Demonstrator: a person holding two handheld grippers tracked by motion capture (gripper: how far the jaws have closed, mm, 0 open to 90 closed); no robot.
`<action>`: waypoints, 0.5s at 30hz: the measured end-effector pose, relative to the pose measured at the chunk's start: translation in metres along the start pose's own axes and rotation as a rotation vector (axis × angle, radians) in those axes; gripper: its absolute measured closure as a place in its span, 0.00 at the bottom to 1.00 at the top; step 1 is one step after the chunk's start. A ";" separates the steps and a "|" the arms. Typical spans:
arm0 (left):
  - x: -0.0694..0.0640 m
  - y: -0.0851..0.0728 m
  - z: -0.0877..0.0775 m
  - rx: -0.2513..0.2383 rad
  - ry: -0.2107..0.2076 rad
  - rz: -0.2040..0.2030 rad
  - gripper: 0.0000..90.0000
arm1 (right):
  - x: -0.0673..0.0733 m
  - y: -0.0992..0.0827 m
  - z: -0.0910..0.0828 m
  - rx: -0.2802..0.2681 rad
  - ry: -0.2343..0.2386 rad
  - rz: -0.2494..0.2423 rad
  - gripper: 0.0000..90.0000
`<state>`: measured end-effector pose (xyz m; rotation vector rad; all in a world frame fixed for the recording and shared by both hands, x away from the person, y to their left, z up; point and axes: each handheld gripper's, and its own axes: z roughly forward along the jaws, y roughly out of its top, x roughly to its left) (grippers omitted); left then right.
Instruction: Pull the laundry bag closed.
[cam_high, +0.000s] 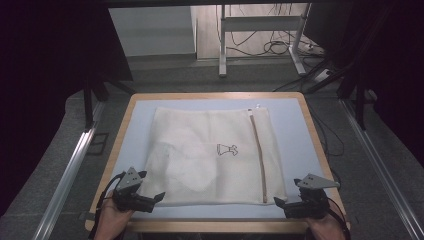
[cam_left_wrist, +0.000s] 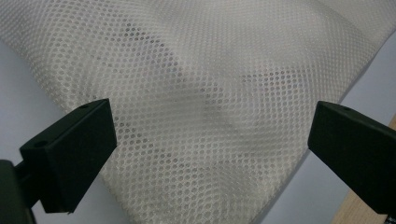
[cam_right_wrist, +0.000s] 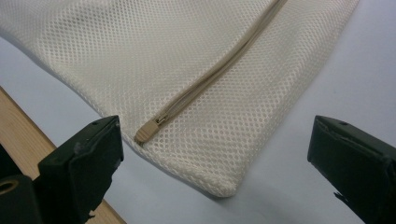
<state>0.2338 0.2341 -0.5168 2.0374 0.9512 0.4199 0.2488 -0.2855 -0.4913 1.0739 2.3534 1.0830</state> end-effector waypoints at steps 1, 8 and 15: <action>0.000 0.000 0.000 -0.001 -0.001 -0.001 0.01 | -0.001 0.000 -0.001 -0.004 0.003 0.004 0.04; -0.002 0.000 0.001 0.010 0.011 0.016 0.01 | -0.001 0.000 -0.001 0.003 0.002 -0.001 0.04; -0.002 0.000 0.001 0.018 0.009 0.016 0.01 | 0.000 0.000 0.001 0.023 -0.006 -0.014 0.04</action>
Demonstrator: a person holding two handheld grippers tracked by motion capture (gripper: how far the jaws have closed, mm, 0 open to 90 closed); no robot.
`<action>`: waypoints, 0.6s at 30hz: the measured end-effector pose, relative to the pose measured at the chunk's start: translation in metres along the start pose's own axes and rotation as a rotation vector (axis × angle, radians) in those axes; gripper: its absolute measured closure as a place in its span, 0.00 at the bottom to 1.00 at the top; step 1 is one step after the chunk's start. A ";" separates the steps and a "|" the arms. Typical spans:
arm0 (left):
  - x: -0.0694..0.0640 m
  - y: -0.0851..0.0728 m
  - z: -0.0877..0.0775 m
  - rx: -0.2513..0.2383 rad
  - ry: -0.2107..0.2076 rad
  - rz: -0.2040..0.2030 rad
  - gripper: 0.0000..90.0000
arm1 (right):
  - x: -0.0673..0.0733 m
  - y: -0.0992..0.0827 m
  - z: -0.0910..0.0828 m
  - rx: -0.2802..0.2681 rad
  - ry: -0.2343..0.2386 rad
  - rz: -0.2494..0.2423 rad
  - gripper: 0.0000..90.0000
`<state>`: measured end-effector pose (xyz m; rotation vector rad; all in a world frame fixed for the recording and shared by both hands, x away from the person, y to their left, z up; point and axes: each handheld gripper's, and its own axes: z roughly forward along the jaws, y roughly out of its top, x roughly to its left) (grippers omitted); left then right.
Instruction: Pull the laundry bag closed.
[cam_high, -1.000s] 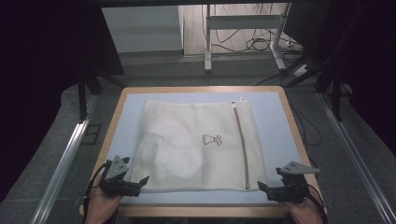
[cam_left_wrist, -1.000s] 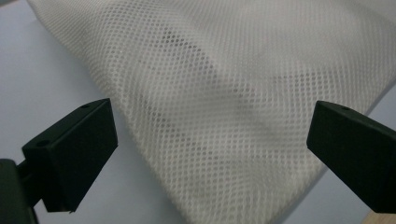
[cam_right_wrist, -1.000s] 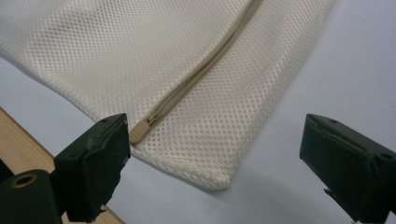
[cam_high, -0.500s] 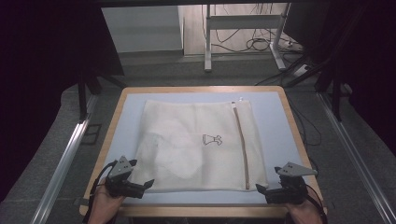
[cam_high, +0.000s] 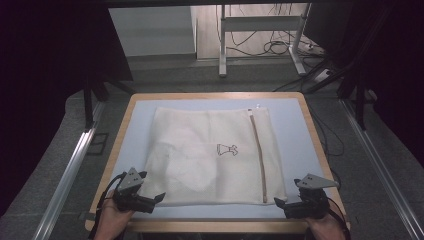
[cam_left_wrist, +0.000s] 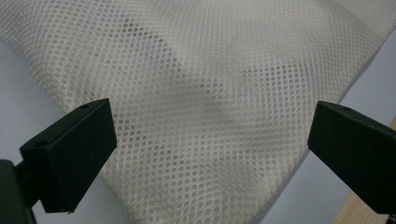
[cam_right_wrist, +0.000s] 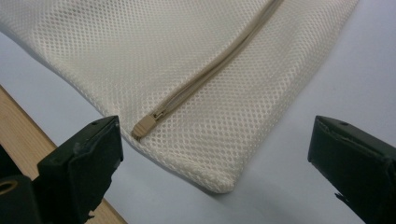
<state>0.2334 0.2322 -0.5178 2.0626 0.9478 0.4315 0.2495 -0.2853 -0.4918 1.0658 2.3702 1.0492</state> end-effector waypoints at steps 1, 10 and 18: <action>0.000 0.000 0.000 0.002 0.001 0.001 0.01 | 0.000 0.000 0.000 0.003 -0.002 0.000 0.04; -0.001 0.000 0.002 0.018 0.009 0.014 0.01 | 0.003 0.001 0.002 0.022 -0.025 -0.022 0.04; -0.001 0.000 0.001 0.017 0.010 0.013 0.01 | 0.005 0.004 0.004 0.007 -0.046 -0.043 0.04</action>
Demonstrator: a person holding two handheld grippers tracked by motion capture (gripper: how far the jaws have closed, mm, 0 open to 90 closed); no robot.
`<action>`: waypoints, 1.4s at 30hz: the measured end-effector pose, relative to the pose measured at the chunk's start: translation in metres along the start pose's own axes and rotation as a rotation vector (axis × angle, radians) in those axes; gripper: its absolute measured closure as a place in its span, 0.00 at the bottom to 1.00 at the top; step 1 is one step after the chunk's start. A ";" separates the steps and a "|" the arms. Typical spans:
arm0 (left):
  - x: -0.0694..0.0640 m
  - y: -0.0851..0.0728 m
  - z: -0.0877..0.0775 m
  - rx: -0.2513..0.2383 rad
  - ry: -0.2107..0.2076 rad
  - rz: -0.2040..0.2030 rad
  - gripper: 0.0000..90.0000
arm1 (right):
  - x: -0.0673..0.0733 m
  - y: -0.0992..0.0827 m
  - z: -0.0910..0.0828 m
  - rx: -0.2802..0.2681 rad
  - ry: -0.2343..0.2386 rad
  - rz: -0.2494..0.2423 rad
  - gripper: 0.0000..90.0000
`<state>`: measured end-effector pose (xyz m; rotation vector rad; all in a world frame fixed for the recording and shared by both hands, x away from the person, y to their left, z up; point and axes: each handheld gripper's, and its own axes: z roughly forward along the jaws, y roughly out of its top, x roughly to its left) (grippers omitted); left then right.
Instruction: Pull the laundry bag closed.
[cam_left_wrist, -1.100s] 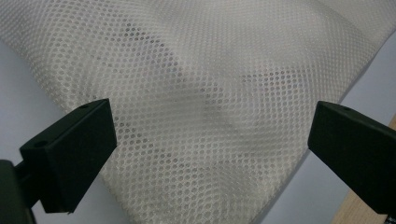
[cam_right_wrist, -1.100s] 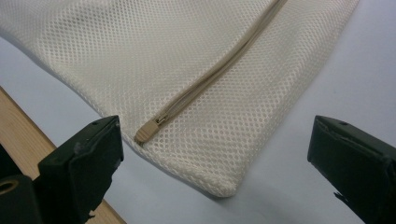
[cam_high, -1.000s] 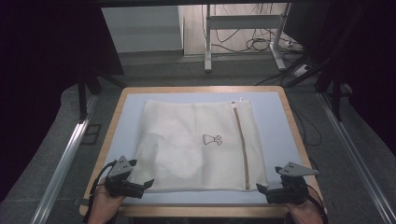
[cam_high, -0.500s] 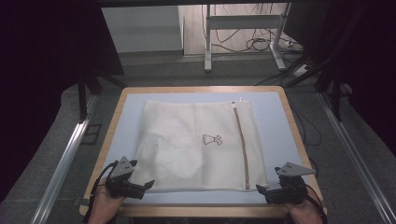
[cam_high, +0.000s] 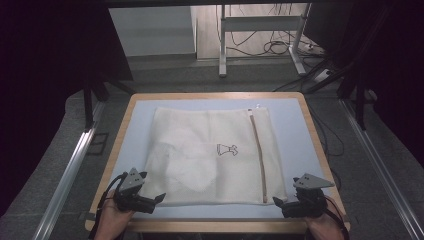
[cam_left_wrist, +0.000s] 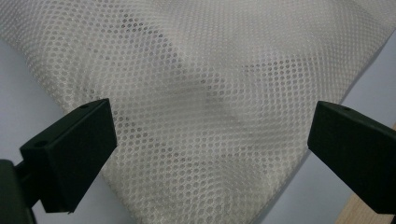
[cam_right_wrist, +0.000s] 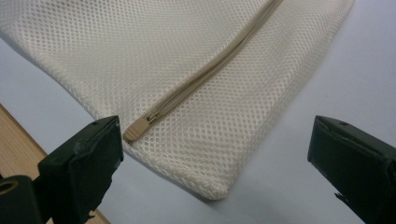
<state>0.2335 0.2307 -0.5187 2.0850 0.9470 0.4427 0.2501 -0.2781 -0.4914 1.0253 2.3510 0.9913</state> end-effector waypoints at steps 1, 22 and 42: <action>0.000 0.000 0.000 0.000 0.000 0.000 0.01 | 0.000 0.000 0.000 0.002 -0.002 -0.001 0.04; -0.001 0.000 0.001 0.011 -0.003 0.008 0.01 | 0.012 0.005 0.013 0.012 -0.033 -0.054 0.02; -0.001 0.001 0.002 0.015 -0.005 0.010 0.01 | 0.022 0.011 0.018 0.044 -0.067 -0.172 0.25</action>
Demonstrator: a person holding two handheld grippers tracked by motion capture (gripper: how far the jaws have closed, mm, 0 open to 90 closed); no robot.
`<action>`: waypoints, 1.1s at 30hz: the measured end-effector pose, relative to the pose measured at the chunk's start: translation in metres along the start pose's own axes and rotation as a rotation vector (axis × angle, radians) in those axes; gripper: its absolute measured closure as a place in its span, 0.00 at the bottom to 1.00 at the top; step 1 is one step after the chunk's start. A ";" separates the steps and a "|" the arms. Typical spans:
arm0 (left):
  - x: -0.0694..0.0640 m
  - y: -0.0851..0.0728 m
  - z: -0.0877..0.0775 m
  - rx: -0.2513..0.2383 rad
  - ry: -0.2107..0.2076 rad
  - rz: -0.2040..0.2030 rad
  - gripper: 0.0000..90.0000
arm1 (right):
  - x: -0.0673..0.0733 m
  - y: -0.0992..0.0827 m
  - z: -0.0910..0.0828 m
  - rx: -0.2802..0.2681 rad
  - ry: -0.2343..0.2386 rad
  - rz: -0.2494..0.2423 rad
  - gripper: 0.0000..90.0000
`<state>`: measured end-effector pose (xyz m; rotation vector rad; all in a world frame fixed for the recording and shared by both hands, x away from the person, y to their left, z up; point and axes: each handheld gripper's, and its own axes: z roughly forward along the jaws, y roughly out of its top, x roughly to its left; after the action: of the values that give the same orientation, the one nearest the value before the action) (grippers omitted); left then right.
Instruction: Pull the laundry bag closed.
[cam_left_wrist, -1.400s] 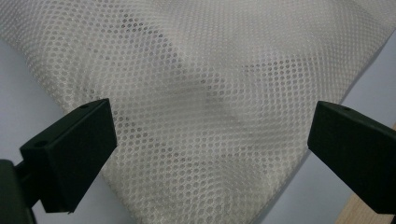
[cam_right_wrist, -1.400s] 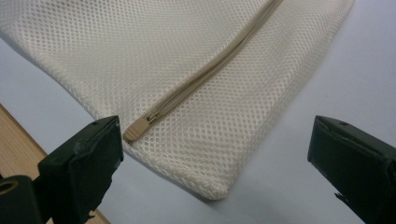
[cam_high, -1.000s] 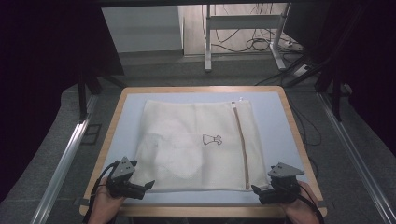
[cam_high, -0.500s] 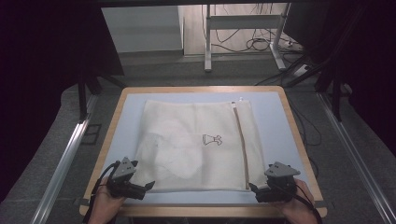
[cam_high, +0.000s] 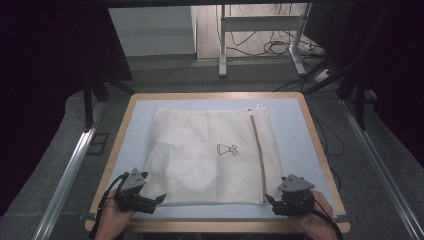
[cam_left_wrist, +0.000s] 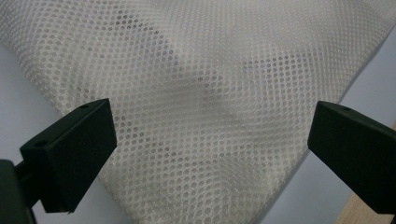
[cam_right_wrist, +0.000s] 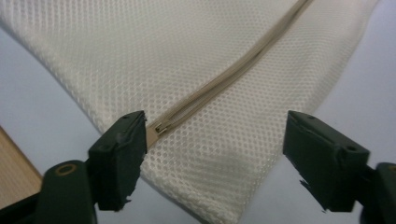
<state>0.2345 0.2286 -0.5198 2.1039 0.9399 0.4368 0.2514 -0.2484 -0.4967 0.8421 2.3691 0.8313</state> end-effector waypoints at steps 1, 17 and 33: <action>0.000 0.000 0.000 0.001 0.000 0.000 0.01 | 0.001 0.000 0.001 0.015 0.006 -0.014 0.27; 0.000 0.000 0.001 0.009 0.000 0.005 0.01 | 0.015 0.005 0.011 0.058 0.055 -0.124 0.36; 0.000 0.000 0.002 0.014 0.000 0.009 0.01 | 0.017 0.008 0.006 0.070 0.047 -0.204 0.75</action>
<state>0.2355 0.2273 -0.5206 2.1211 0.9366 0.4362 0.2465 -0.2292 -0.4994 0.6002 2.4871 0.6953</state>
